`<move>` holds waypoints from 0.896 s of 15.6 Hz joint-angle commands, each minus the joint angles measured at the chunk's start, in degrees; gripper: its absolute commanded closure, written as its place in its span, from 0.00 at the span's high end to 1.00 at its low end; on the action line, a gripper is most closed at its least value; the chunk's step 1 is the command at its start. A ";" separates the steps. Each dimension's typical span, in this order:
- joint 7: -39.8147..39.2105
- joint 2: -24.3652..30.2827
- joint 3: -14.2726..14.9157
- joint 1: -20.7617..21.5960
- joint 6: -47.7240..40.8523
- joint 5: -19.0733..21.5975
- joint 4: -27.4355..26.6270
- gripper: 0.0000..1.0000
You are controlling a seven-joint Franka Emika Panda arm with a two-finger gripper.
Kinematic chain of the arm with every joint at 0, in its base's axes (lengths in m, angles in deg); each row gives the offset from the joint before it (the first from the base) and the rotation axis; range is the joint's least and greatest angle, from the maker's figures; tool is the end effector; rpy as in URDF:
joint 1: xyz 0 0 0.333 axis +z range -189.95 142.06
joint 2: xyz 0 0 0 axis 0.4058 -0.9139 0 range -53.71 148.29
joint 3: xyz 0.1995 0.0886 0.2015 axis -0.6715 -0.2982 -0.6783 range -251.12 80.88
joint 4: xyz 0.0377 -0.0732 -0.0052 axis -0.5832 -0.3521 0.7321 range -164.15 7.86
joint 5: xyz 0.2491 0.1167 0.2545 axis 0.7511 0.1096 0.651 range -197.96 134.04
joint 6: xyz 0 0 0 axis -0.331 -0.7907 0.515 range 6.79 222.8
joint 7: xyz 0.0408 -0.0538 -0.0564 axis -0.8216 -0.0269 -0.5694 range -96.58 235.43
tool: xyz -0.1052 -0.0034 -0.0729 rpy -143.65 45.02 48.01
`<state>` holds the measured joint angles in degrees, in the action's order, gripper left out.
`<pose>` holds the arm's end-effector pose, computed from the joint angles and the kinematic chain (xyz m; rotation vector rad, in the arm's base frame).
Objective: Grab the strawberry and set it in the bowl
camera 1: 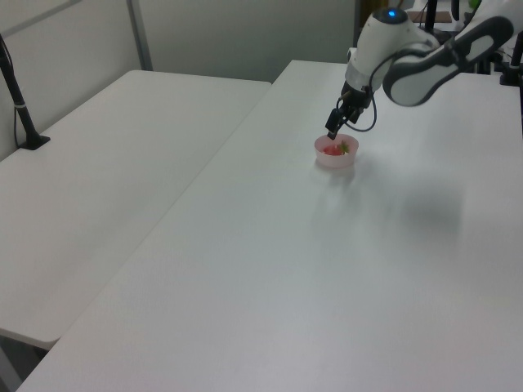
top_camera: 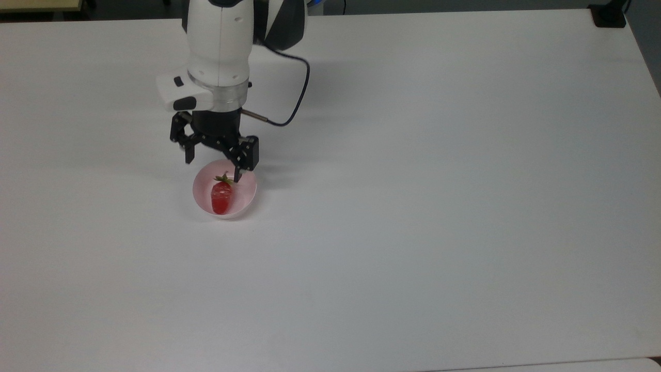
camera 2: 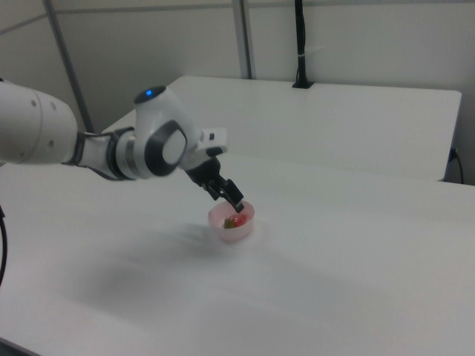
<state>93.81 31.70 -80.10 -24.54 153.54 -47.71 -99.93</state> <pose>0.6210 -0.0584 0.3473 2.9036 -0.4590 0.5170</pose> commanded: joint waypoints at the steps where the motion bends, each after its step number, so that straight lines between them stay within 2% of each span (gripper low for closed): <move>1: -8.94 7.65 -4.03 -0.02 -26.27 0.10 5.24 1.00; 3: -16.17 10.21 -4.05 0.68 -37.94 3.51 8.33 1.00; 5: -19.18 13.37 -4.05 0.77 -43.77 7.65 9.83 1.00; 9: -19.72 18.65 -4.05 1.64 -49.05 8.90 9.92 1.00; 14: -20.07 18.75 -4.05 1.30 -50.38 10.29 10.53 1.00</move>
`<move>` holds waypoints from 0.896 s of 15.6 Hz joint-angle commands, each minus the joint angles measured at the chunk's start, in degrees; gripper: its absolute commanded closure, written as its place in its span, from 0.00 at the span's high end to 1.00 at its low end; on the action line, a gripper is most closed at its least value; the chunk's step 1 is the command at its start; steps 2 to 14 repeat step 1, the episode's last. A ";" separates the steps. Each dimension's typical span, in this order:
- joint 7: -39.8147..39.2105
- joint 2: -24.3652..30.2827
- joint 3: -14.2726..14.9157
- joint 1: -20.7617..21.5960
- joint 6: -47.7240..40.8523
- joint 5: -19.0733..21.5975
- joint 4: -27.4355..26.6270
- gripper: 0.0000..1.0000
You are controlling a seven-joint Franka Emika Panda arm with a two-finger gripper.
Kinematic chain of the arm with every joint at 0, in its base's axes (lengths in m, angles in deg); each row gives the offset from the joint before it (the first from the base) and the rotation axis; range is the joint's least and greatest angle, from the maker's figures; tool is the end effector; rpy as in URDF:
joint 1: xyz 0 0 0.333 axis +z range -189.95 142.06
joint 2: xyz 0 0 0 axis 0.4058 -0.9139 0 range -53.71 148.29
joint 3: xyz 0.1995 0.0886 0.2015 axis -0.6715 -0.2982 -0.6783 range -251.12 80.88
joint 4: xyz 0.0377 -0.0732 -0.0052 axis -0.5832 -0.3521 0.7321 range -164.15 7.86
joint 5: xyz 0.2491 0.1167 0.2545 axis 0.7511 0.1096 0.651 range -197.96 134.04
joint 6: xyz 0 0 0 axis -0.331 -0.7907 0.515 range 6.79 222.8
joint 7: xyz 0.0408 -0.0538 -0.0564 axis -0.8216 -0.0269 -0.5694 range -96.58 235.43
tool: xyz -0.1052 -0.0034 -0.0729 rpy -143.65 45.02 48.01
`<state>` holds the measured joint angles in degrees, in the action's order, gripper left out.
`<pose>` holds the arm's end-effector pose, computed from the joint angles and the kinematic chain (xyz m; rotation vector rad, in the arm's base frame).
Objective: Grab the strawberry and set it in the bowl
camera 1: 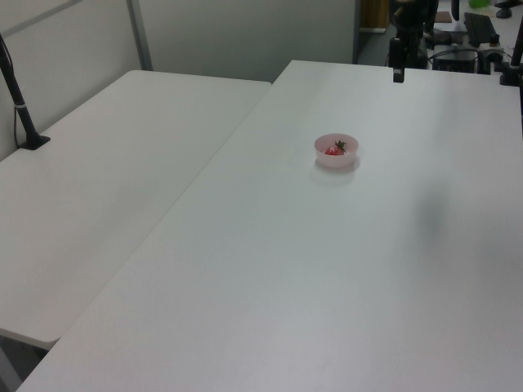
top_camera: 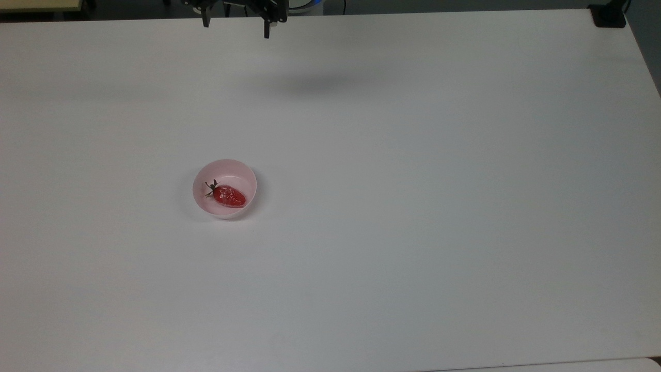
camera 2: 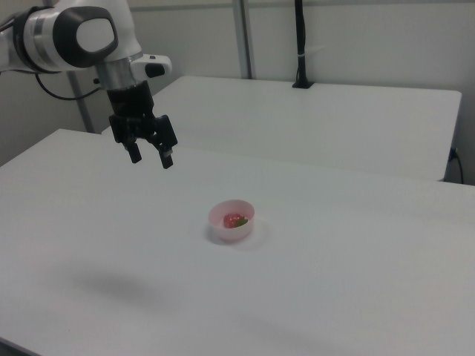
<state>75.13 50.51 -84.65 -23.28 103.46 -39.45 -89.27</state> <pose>0.5223 -0.0137 0.5352 3.0076 -0.1212 -0.0487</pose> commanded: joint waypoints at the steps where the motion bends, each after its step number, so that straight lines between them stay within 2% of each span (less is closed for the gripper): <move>1: -2.09 -0.32 0.76 -0.22 -0.39 3.34 1.35 1.00; 14: -2.09 -0.32 0.76 -0.22 -0.39 3.34 1.35 1.00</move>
